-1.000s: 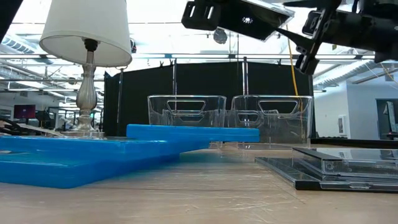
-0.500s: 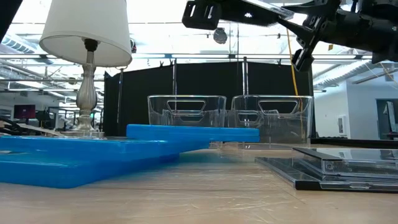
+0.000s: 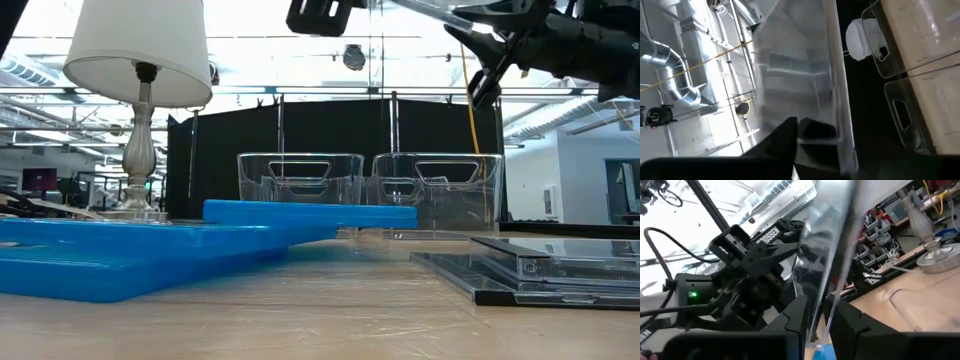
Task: Pick & place jewel cases by type
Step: Put the top black CD case into the right transparent bin
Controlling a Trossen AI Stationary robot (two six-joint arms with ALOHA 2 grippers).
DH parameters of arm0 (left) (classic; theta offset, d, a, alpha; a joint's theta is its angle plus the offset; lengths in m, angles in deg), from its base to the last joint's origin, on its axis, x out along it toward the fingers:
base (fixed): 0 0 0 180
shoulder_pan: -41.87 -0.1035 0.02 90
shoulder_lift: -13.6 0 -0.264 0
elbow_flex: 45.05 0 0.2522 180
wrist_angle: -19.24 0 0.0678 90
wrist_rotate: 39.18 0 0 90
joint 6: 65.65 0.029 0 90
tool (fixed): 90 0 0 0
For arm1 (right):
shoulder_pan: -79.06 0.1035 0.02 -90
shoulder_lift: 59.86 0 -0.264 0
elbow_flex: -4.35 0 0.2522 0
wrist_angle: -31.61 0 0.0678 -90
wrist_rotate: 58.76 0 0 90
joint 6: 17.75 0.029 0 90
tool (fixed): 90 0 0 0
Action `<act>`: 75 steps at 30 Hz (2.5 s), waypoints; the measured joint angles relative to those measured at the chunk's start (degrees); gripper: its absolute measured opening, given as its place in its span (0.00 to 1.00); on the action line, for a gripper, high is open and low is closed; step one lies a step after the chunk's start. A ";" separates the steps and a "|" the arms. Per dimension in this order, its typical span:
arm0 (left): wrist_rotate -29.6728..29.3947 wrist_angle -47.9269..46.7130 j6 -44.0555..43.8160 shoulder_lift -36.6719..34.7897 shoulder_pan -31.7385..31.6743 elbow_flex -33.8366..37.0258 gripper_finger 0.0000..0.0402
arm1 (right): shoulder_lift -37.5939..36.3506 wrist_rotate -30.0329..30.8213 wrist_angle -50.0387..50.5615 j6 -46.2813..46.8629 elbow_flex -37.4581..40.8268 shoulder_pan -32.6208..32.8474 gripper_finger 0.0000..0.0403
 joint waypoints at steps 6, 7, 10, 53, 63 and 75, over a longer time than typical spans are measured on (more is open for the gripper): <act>-0.87 -0.50 -2.86 -0.52 3.53 0.00 0.65 | 0.02 0.42 0.09 -2.87 0.00 -0.05 0.07; -0.86 -0.52 -3.97 -0.98 4.44 0.00 0.68 | 0.02 0.40 0.06 -3.38 0.02 -0.07 0.06; -1.20 -0.51 -7.86 -3.52 7.88 0.00 0.76 | 0.00 0.16 0.03 -5.62 0.02 -0.05 0.07; 79.33 80.78 -37.23 -70.45 -3.31 99.62 0.04 | -0.68 1.99 76.58 -34.88 -38.72 -16.99 0.06; 80.30 80.67 -36.27 -70.40 -3.59 100.78 0.02 | -0.66 -0.03 93.73 -11.07 -45.11 -25.03 0.06; 82.96 75.98 -35.70 -70.36 -3.59 100.80 0.01 | -0.35 -4.89 84.15 20.06 -28.24 -26.05 0.06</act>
